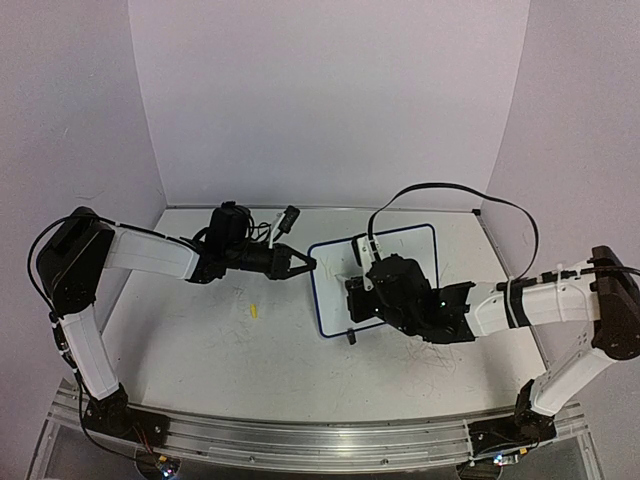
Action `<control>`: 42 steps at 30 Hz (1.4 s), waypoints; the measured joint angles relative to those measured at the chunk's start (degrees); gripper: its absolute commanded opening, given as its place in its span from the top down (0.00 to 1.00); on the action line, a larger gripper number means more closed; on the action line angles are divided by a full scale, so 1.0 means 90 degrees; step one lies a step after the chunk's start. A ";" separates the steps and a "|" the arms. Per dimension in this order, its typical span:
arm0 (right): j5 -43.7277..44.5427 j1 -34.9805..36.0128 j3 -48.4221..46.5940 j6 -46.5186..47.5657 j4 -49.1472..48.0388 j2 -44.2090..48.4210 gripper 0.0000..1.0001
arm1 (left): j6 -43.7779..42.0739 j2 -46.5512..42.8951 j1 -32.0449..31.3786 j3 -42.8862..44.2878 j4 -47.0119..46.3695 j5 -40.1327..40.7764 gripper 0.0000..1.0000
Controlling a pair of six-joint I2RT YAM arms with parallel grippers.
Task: Write a sentence on the whiteboard
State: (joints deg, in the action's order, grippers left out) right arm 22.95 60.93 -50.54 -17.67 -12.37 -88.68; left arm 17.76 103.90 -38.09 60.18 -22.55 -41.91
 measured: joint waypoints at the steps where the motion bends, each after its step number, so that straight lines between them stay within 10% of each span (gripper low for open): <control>1: 0.0020 0.0000 0.0000 0.0000 0.0005 0.0004 1.00 | 0.0000 0.0000 0.0000 0.0000 0.0000 0.0000 1.00; 42: -0.0038 -0.0056 -0.0357 0.0190 -0.0054 -0.0147 1.00 | 0.0005 0.0000 0.0000 0.0000 0.0005 0.0012 1.00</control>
State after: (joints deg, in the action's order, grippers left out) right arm 22.61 60.42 -53.76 -15.96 -12.86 -90.00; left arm 17.80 103.90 -38.09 60.18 -22.50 -41.80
